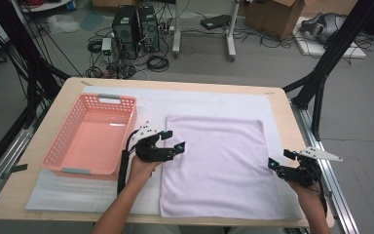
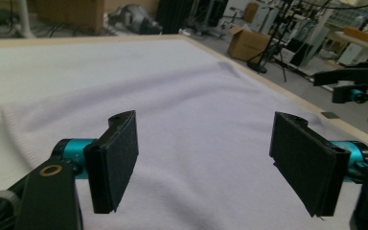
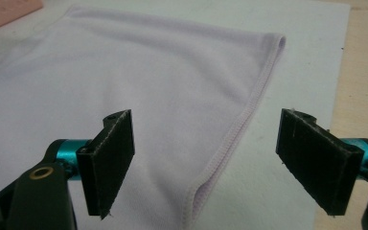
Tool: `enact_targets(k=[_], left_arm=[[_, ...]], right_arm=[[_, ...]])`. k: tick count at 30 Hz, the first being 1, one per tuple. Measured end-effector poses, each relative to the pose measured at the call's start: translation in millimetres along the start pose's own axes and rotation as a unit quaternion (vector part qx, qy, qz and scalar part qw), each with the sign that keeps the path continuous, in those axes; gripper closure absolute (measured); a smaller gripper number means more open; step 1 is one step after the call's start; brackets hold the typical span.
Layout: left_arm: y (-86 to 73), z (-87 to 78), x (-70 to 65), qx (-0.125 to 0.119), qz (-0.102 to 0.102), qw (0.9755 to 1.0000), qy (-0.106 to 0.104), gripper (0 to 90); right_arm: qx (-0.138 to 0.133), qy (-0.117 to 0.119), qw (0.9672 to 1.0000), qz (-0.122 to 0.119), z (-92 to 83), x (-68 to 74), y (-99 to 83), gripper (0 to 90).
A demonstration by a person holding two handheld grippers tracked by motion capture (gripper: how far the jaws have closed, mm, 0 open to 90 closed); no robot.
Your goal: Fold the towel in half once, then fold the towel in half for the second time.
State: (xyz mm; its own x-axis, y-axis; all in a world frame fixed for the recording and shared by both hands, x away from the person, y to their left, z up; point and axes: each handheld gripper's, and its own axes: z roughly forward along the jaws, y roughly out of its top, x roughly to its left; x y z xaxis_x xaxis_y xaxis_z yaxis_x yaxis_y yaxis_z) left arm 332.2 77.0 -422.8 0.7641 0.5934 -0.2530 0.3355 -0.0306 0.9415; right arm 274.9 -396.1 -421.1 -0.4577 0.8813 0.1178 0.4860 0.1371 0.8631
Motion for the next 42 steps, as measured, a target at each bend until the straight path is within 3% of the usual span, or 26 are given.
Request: enact_targets(k=[2, 5, 7, 8, 9, 11, 13, 15, 21, 32, 35, 42], left_arm=[[-0.2, -2.7, -5.8, 0.016, 0.010, 0.9998, -0.008, 24.5], [-4.3, -7.1, -10.5, -0.022, 0.045, 0.9988, 0.002, 24.7], [-5.9, -8.7, -10.8, -0.022, 0.056, 0.9982, 0.011, 26.7], [-12.0, -10.8, -7.7, -0.008, 0.026, 0.9995, 0.019, 24.9], [-14.2, -11.6, -6.5, 0.000, 0.019, 0.9996, 0.022, 23.7], [-15.9, -13.6, -5.4, 0.004, 0.026, 0.9991, 0.032, 23.4], [-15.1, -14.9, -4.7, -0.008, 0.022, 0.9990, 0.038, 23.6], [-15.0, -15.6, -2.8, -0.013, 0.014, 0.9990, 0.040, 23.1], [-16.2, -16.3, 6.1, 0.005, -0.015, 0.9980, 0.061, 17.1], [-16.2, -14.3, 7.9, 0.005, -0.034, 0.9973, 0.065, 18.0], [-16.1, -12.4, 10.8, 0.008, -0.045, 0.9965, 0.070, 19.3], [-13.6, -8.4, 20.9, 0.019, -0.059, 0.9941, 0.089, 21.9]], right_arm=[[-0.009, 0.002, 0.9999, 0.008, -5.1, -3.0, -3.1, 19.7], [-0.018, -0.005, 0.9998, 0.011, -11.7, -6.1, -5.2, 17.7], [-0.018, -0.004, 0.9998, 0.011, -14.0, -6.3, -5.2, 17.7], [-0.021, -0.005, 0.9997, 0.007, -15.5, -6.8, -5.2, 17.7], [-0.021, -0.006, 0.9997, 0.006, -16.3, -7.2, -5.2, 17.7], [-0.023, -0.007, 0.9997, 0.010, -17.2, -8.5, -5.8, 17.7], [-0.022, -0.010, 0.9996, 0.016, -17.7, -11.3, -6.8, 17.7], [-0.023, -0.011, 0.9995, 0.018, -17.0, -14.3, -7.7, 17.7], [-0.014, -0.009, 0.9997, 0.020, -9.6, -14.6, -9.8, 17.7], [0.001, 0.001, 1.0000, 0.009, -2.8, -8.3, -10.2, 17.7], [0.004, 0.010, 0.9998, 0.014, 1.2, -7.8, -10.7, 17.7], [0.021, 0.006, 0.9997, 0.013, 13.2, -11.6, -9.5, 17.7]])
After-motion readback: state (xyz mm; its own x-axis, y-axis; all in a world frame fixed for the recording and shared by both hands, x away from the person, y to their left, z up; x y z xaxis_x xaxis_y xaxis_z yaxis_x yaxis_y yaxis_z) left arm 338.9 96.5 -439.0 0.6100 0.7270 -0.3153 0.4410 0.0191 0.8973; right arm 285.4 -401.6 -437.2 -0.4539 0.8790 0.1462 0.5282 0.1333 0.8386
